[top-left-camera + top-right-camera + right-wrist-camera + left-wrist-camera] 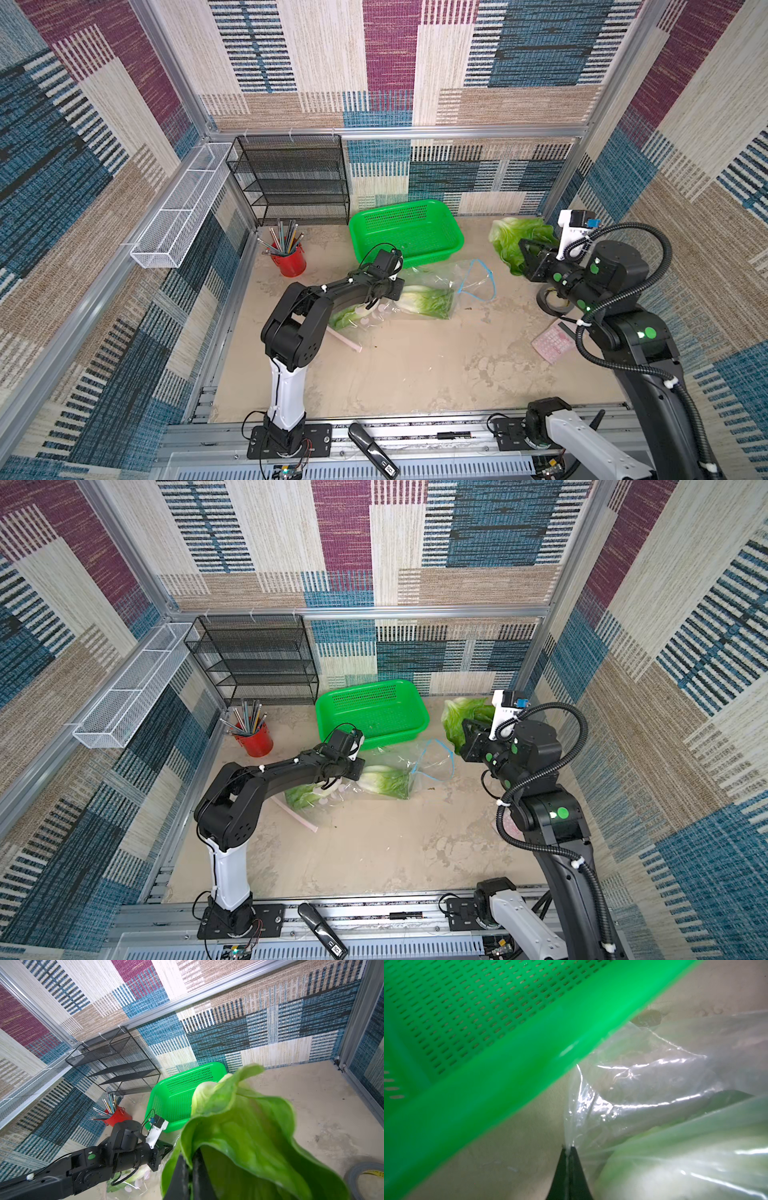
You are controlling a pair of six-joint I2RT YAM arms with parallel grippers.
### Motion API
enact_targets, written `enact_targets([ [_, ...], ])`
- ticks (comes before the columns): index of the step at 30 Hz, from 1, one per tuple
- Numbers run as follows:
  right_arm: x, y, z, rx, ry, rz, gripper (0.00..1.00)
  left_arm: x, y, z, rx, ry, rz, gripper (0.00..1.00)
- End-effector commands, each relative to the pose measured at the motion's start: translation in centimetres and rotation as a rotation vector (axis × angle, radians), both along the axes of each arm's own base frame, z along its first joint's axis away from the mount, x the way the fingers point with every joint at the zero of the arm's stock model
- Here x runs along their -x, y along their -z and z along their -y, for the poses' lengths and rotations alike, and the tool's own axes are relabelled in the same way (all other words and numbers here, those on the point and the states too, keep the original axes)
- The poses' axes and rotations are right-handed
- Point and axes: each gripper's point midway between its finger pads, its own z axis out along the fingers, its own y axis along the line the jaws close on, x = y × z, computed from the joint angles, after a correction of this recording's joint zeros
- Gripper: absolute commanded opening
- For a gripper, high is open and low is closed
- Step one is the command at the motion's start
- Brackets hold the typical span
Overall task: Open the zip-top bag and take out the chinese cabbages
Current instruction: Pick up the Chinese cabbage from the zipper food storage bag, then place the Chinese cabbage in the basket.
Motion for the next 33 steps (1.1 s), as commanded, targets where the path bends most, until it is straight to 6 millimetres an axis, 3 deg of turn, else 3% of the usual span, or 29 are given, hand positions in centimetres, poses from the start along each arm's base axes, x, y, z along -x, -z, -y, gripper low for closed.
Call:
enact_targets([
  [1,-2.8,-1.4,-0.7,0.024,-0.024,0.109,0.00,-0.2,-0.7,0.3,0.009,0.022,0.023,0.00],
  [4,-6.5,-1.8,-1.5,0.032,-0.032,0.194,0.00,-0.2,-1.1,0.5,0.024,0.029,0.030,0.00],
  [8,-13.4,0.1,-3.3,0.034,-0.082,0.185,0.00,-0.3,-1.6,0.7,0.034,0.037,0.039,0.00],
  [12,-18.5,1.3,-4.4,0.010,-0.088,0.217,0.00,-0.2,-2.0,0.8,0.054,0.034,0.048,0.00],
  [17,-24.2,4.4,-6.2,-0.020,-0.140,0.181,0.00,-0.1,-2.0,1.1,0.066,0.043,0.047,0.00],
  [23,-28.1,8.2,-7.7,-0.076,-0.176,0.146,0.00,-0.1,-2.1,1.1,0.068,0.044,0.050,0.00],
  [33,-30.2,14.6,-10.8,-0.128,-0.276,0.023,0.00,-0.1,-2.3,1.1,0.068,0.043,0.052,0.00],
])
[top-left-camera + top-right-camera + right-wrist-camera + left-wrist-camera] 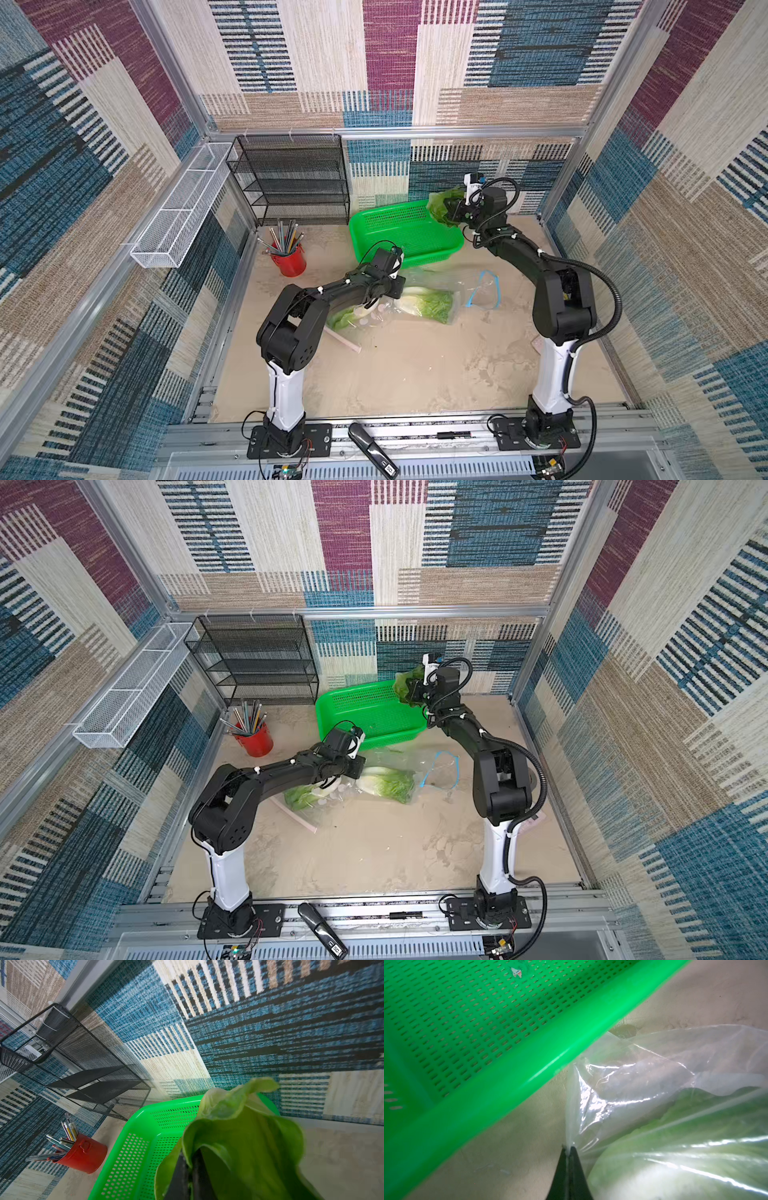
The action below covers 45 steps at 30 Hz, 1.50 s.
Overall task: Open the zip-top bag and take out the chinese cabbages
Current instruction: Place the Chinese cabbage in the basket.
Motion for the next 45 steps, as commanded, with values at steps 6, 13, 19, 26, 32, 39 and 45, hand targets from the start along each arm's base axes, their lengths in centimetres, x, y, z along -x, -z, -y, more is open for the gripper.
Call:
enact_targets([
  [6,-0.7,3.2,-0.8,-0.023,-0.021,-0.049,0.00,-0.3,-0.8,0.0,-0.001,0.008,0.034,0.00],
  [13,-0.8,6.5,-0.5,-0.039,0.008,-0.136,0.00,-0.2,-0.9,-0.2,-0.009,0.006,0.038,0.00],
  [19,0.0,7.9,-0.4,-0.042,0.012,-0.173,0.02,-0.1,-0.8,-0.3,-0.011,0.006,0.037,0.00],
  [26,0.5,5.8,-0.1,-0.002,0.006,-0.136,0.56,-0.1,-0.7,-0.2,-0.005,0.003,0.032,0.00],
  [32,2.7,0.7,0.7,0.026,0.018,-0.020,0.98,-0.1,-1.0,-0.2,0.000,-0.003,0.034,0.00],
  [39,8.6,-6.0,2.8,0.091,0.049,0.149,0.99,-0.1,-1.6,-0.2,0.009,-0.005,0.044,0.00],
  [45,15.7,-5.6,6.0,0.142,0.098,0.150,0.96,-0.2,-2.1,0.0,0.029,-0.004,0.052,0.00],
])
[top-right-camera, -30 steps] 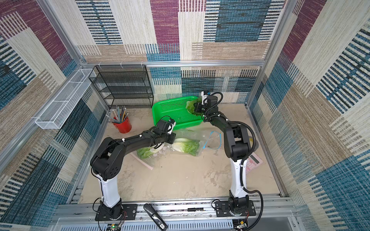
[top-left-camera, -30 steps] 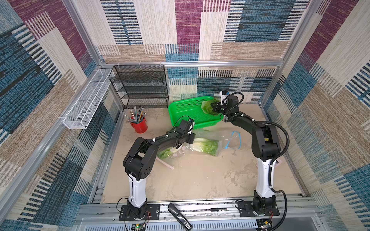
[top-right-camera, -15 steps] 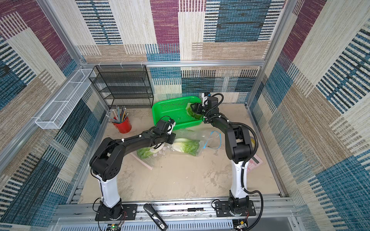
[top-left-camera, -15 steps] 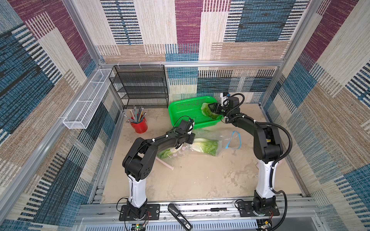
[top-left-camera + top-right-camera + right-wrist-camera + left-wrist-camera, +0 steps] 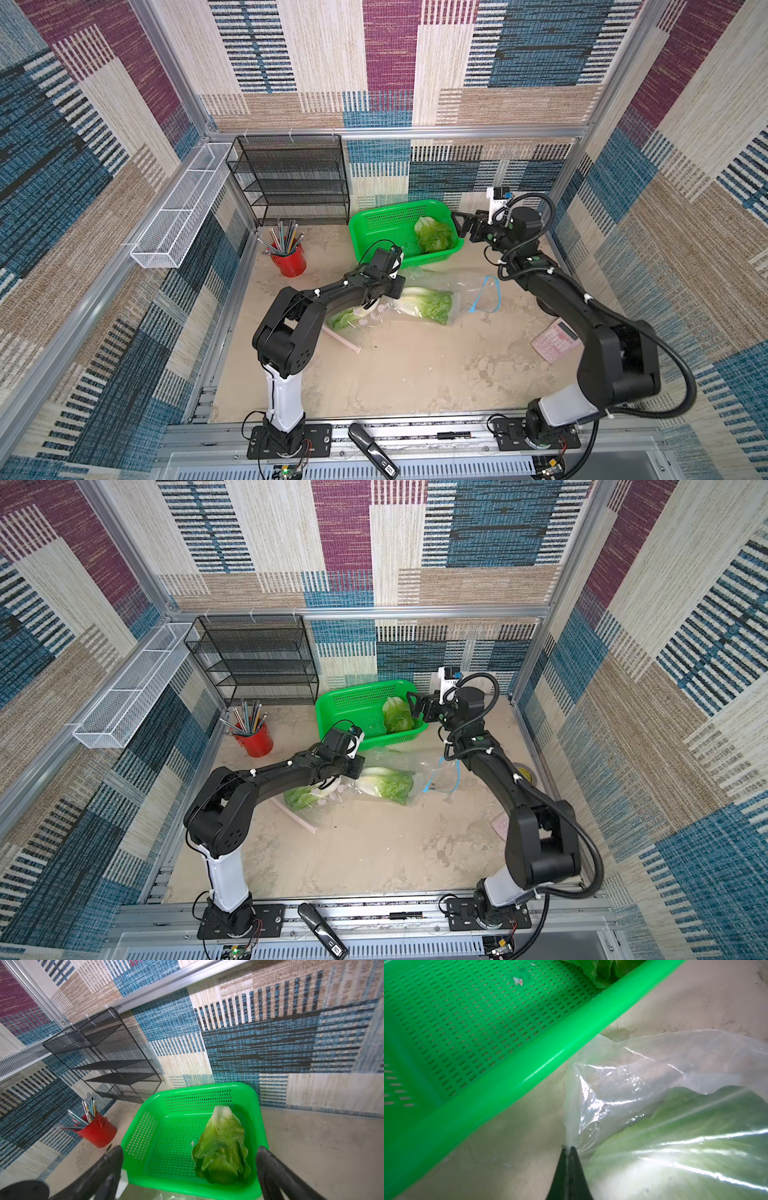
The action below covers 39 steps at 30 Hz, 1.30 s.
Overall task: Open the zip-top bag and take out the chinese cabbages
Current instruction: Place the Chinese cabbage in the basket, then pick up the Chinese cabbage from the zipper food storage bag.
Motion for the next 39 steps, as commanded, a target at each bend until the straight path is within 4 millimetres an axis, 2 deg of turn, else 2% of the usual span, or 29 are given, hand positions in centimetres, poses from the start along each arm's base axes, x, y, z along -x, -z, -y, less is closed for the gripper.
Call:
enact_targets([
  [1,2.7,1.0,1.8,0.033,0.046,-0.008,0.93,-0.4,-1.1,0.2,0.020,-0.002,0.035,0.00],
  [8,10.2,4.6,4.6,-0.012,0.080,-0.109,0.72,-0.4,-1.6,0.4,0.035,-0.001,0.040,0.00],
  [11,12.3,5.1,5.9,-0.040,0.116,-0.127,0.64,-0.4,-1.8,0.3,0.038,-0.001,0.044,0.00],
  [16,14.5,6.7,6.9,-0.081,0.127,-0.174,0.62,-0.4,-1.8,0.4,0.040,0.002,0.044,0.00],
  [24,15.5,10.9,7.0,-0.164,0.113,-0.309,0.55,-0.3,-1.4,0.3,0.037,-0.004,0.038,0.00],
  [28,15.8,12.0,6.4,-0.208,0.083,-0.329,0.49,-0.3,-1.6,0.3,0.040,-0.004,0.043,0.00],
  [35,16.1,14.0,4.9,-0.292,-0.005,-0.379,0.45,-0.4,-1.8,0.4,0.048,-0.003,0.045,0.00],
  [39,15.7,14.0,4.1,-0.314,-0.059,-0.380,0.43,-0.4,-1.7,0.4,0.051,-0.005,0.043,0.00],
])
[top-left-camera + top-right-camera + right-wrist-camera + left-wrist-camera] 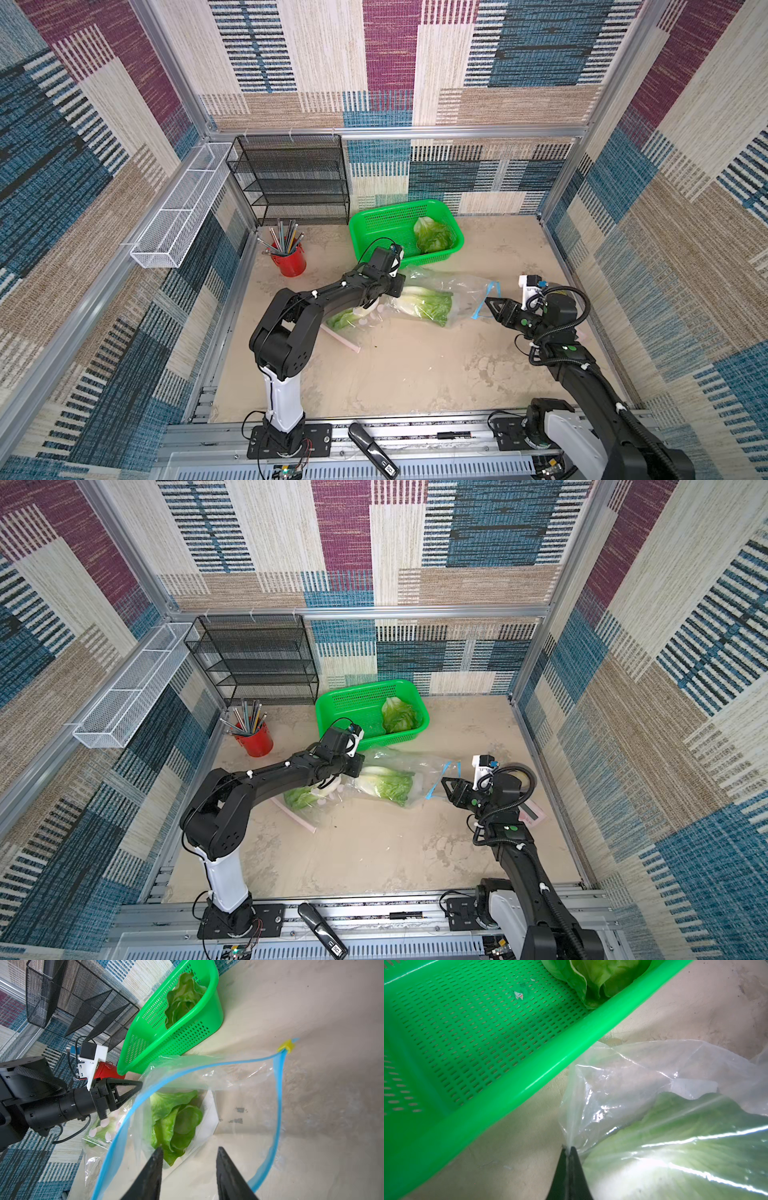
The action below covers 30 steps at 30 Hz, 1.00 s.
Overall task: Open the zip-top bag and take out the chinese cabbages
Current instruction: Pick up the Chinese cabbage from the zipper food storage bag.
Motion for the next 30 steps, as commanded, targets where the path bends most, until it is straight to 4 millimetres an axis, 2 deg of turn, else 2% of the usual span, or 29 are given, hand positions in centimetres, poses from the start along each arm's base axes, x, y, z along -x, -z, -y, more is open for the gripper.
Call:
enact_targets([
  [1,-0.6,-2.1,-1.0,-0.051,-0.060,0.084,0.43,-0.3,-0.7,0.3,0.023,-0.003,0.016,0.00],
  [4,-0.9,-2.4,-1.2,-0.061,-0.073,0.093,0.43,-0.2,-0.5,0.2,0.024,-0.004,0.012,0.00],
  [11,-1.5,-0.8,-1.8,-0.104,-0.104,0.046,0.42,-0.2,-0.8,0.4,0.034,-0.003,0.016,0.00],
  [20,-1.9,0.4,-4.3,-0.165,-0.175,-0.003,0.53,-0.2,-1.4,0.9,0.075,0.002,0.022,0.00],
  [24,-2.1,1.5,-5.4,-0.204,-0.191,-0.053,0.53,-0.2,-1.6,1.0,0.086,0.004,0.030,0.00],
  [30,-2.0,1.5,-5.7,-0.252,-0.179,-0.071,0.53,0.0,-2.2,0.9,0.113,-0.002,0.055,0.00],
])
